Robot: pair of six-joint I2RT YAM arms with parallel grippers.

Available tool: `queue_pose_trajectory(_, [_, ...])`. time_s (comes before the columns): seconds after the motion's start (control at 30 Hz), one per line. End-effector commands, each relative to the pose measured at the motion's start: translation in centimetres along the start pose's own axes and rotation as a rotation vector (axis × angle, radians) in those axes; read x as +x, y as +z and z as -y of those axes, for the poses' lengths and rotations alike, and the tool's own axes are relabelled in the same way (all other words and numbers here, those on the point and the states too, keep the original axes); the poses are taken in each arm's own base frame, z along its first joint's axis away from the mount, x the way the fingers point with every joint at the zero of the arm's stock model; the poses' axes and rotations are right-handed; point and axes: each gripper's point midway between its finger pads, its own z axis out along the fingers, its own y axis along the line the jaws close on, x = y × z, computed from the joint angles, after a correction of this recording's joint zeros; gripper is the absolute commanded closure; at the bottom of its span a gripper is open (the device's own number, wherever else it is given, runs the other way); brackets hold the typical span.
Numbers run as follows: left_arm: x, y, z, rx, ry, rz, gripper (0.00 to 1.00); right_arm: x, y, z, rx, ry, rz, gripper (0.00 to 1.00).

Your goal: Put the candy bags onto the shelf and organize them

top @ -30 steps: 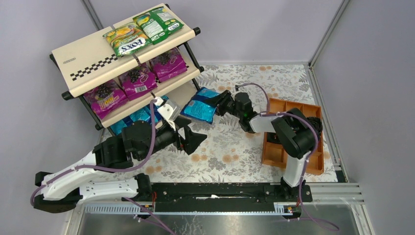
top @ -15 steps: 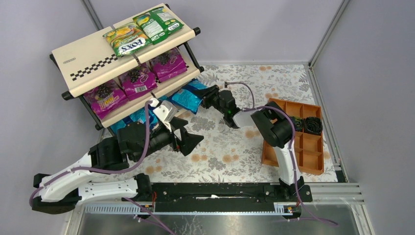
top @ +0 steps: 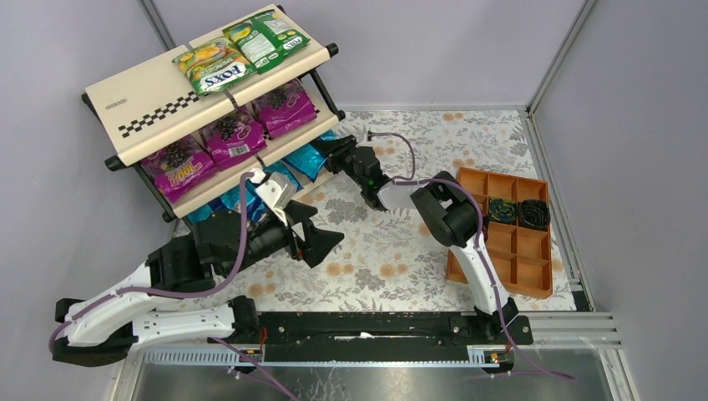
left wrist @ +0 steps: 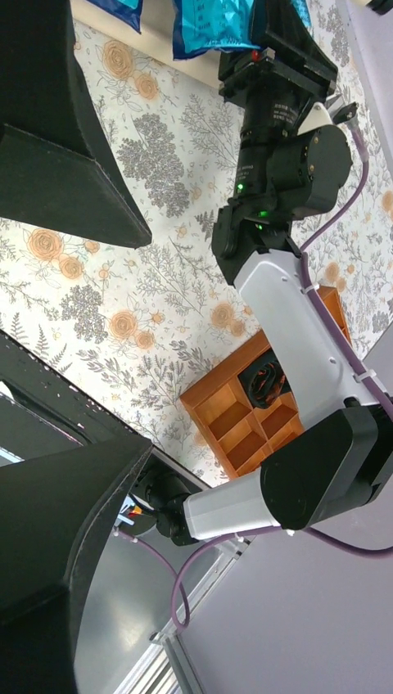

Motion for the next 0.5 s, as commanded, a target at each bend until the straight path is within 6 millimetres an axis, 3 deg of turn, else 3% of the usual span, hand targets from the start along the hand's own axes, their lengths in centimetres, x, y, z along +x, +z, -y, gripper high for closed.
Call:
queue_pose_trajectory(0.0, [-1.9, -0.6, 0.6, 0.019, -0.025, 0.046, 0.1, -0.1, 1.2, -7.2, -0.196, 0.02, 0.052, 0.74])
queue_pose_trajectory(0.13, [-1.9, -0.6, 0.6, 0.019, -0.026, 0.046, 0.09, 0.8, 1.8, -6.7, -0.19, 0.035, 0.043, 0.74])
queue_pose_trajectory(0.3, [-1.8, -0.3, 0.8, 0.024, -0.026, 0.038, 0.09, 3.6, 1.3, -8.4, -0.208, 0.004, -0.008, 0.74])
queue_pose_trajectory(0.47, [-1.8, -0.2, 0.8, 0.021, -0.024, 0.035, 0.09, 4.3, 0.8, -9.3, -0.214, -0.014, -0.02, 0.74])
